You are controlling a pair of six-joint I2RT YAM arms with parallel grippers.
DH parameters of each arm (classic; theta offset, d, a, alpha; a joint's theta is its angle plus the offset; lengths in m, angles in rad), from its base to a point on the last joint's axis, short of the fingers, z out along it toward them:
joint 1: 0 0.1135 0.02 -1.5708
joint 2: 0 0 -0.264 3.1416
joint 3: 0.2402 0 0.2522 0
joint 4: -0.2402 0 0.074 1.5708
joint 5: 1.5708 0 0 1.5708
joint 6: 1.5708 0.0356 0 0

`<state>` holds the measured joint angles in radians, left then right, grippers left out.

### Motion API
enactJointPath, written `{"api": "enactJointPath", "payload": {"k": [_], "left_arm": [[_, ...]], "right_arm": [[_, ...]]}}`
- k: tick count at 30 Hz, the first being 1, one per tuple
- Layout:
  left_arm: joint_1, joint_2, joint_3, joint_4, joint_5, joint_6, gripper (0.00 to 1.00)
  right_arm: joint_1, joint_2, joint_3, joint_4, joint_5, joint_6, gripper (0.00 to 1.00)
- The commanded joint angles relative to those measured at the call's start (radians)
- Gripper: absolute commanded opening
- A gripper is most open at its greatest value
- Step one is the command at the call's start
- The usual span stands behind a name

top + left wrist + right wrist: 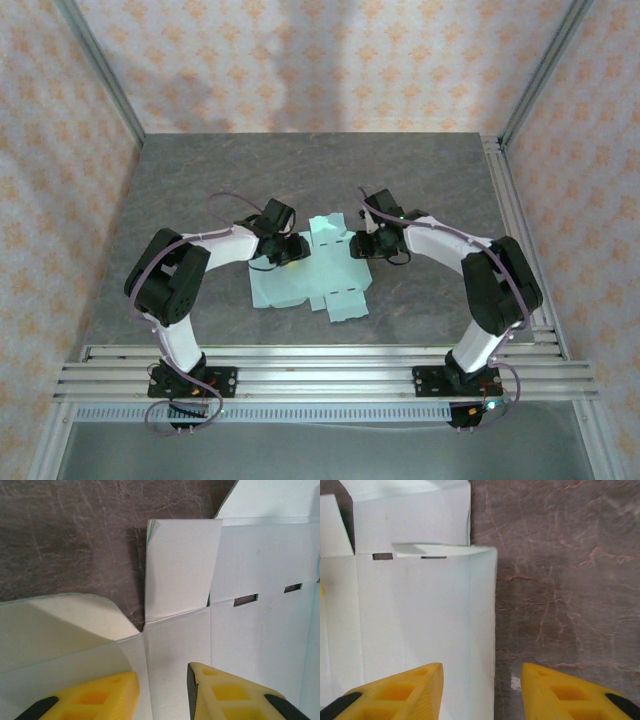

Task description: Fold the paper box

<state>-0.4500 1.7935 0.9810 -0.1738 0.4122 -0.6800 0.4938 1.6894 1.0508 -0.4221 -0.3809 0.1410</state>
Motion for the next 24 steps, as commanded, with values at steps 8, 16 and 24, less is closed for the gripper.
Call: {"api": "enactJointPath", "payload": {"k": [8, 16, 24], "left_arm": [[-0.002, 0.036, -0.028, -0.076, -0.039, 0.005, 0.35], [-0.003, 0.009, -0.019, -0.087, -0.037, 0.004, 0.41], [-0.002, -0.145, -0.007, -0.132, -0.07, 0.012, 0.74]], "right_arm": [[0.001, 0.043, -0.024, 0.025, -0.022, -0.012, 0.21], [0.007, 0.028, -0.009, 0.002, 0.012, -0.001, 0.0], [0.028, 0.032, 0.052, -0.121, 0.138, -0.047, 0.0]]}}
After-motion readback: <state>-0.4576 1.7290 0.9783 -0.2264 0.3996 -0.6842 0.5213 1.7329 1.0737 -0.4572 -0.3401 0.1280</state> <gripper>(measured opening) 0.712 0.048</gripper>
